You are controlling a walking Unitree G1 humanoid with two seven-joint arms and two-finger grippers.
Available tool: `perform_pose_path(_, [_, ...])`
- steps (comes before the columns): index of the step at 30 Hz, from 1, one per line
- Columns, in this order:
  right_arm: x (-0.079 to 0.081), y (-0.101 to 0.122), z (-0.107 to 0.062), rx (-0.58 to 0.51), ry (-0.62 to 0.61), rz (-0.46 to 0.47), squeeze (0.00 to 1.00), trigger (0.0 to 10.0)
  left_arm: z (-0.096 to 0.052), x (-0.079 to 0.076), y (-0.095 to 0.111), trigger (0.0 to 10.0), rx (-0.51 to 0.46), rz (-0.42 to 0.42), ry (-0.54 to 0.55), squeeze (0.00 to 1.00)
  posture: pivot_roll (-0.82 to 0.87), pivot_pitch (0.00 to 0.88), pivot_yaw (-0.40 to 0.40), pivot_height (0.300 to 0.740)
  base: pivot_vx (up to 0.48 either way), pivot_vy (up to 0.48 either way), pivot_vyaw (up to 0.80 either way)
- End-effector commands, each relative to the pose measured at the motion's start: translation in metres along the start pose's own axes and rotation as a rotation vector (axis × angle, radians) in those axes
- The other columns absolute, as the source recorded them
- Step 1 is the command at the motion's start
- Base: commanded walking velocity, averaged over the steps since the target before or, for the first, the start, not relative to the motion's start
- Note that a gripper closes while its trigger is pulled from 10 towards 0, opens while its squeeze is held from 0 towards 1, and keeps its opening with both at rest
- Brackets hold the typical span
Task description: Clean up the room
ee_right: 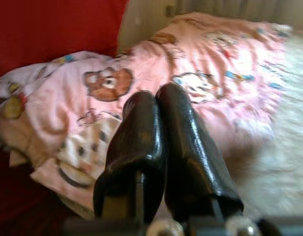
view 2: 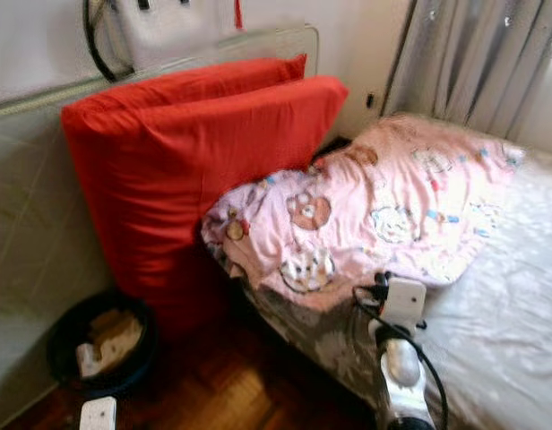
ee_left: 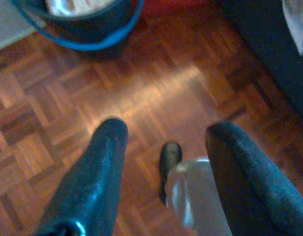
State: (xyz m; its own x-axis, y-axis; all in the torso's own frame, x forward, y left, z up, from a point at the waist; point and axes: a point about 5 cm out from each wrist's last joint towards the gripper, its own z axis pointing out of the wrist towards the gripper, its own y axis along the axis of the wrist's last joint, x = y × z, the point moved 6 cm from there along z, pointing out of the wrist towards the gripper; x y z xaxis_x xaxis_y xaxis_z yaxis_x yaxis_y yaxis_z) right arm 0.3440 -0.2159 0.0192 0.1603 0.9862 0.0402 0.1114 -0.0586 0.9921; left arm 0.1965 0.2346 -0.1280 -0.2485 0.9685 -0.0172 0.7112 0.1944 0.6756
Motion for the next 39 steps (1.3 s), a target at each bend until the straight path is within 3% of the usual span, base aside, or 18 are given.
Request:
perform_pose_path(1, [-0.004,-0.009,-0.003,0.041,-0.012,-0.002,0.00,10.0,-0.001,-0.002,-0.005,10.0,0.024,0.019,-0.007,0.00,0.02,0.000,-0.008,0.740,0.000,0.000,0.00])
perform_pose_path(7, [-0.007,-0.034,-0.012,0.146,-0.013,-0.007,0.00,10.0,0.000,-0.003,-0.004,10.0,0.021,0.021,-0.011,0.00,0.02,0.000,-0.010,0.740,0.000,0.000,0.00])
perform_pose_path(14, [-0.027,-0.074,-0.034,0.322,-0.071,-0.013,0.00,10.0,-0.002,-0.001,-0.009,10.0,0.032,0.032,-0.011,0.00,0.03,0.000,-0.011,0.740,0.000,0.000,0.00])
perform_pose_path(17, [-0.032,-0.081,-0.040,0.350,-0.085,-0.017,0.00,10.0,-0.003,0.003,-0.013,10.0,0.045,0.032,-0.007,0.00,0.03,0.000,-0.012,0.740,0.000,0.000,0.00])
perform_pose_path(31, [-0.017,-0.115,-0.062,0.507,-0.015,0.008,0.00,10.0,-0.008,0.019,-0.022,10.0,0.079,0.033,0.006,0.00,0.03,0.000,-0.009,0.740,0.000,0.000,0.00])
perform_pose_path(37, [-0.011,-0.136,-0.081,0.618,-0.006,0.071,0.00,10.0,-0.008,0.019,-0.023,10.0,0.083,0.033,0.002,0.00,0.02,0.000,-0.008,0.740,0.000,0.000,0.00])
perform_pose_path(39, [-0.018,-0.154,-0.100,0.717,-0.057,0.084,0.00,10.0,-0.008,0.020,-0.022,10.0,0.081,0.027,0.005,0.00,0.03,0.000,-0.010,0.740,0.000,0.000,0.00])
